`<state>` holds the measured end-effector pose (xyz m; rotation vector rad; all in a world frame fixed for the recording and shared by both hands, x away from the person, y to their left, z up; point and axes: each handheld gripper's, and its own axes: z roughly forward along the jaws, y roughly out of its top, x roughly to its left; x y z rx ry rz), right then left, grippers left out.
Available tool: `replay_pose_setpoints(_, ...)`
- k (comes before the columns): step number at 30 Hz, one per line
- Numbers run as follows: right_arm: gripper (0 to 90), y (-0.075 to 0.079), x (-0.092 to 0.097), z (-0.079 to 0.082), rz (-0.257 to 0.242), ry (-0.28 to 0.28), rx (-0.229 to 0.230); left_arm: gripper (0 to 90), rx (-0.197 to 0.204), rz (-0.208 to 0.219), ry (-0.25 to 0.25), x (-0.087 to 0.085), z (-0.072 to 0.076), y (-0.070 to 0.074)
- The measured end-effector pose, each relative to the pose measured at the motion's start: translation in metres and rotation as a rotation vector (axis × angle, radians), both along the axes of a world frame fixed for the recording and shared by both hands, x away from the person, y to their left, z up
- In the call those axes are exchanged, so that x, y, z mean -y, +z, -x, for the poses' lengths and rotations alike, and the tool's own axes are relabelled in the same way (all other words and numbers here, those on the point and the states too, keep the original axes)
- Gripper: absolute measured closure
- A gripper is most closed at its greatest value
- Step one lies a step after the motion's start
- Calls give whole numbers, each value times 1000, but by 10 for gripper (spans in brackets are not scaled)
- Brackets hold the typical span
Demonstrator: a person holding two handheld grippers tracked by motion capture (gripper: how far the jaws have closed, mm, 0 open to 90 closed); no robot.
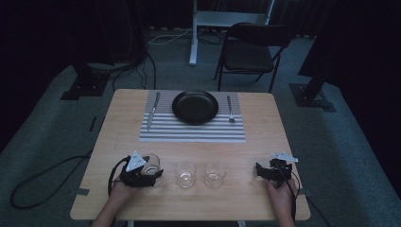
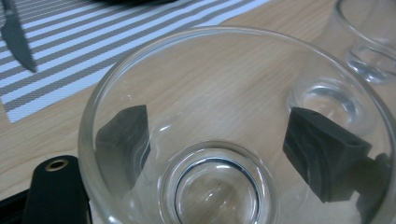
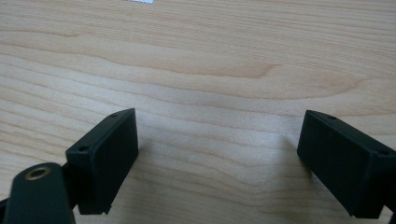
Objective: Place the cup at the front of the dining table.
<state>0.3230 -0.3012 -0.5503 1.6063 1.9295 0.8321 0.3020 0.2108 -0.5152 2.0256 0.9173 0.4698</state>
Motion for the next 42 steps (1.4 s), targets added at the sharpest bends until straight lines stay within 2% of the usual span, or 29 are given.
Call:
replay_pose_setpoints(5,119,0,0,0,0,0,0,206,4,-2,14,2,-8,3)
replay_pose_setpoints(7,119,0,0,0,1,1,0,206,0,3,15,5,-17,5)
replay_pose_setpoints(14,119,0,0,0,0,1,1,206,3,-15,20,12,-32,8)
replay_pose_setpoints(17,119,0,0,0,1,1,1,206,0,-13,19,12,-35,8)
replay_pose_setpoints(21,119,0,0,0,1,1,0,206,1,1,36,15,-47,10)
replay_pose_setpoints(29,119,0,0,0,1,1,0,206,1,-9,68,21,-71,13)
replay_pose_setpoints(31,119,0,0,0,1,1,0,205,-4,2,73,22,-78,14)
replay_pose_setpoints(42,120,0,0,0,1,1,1,205,-1,-27,99,33,-106,19)
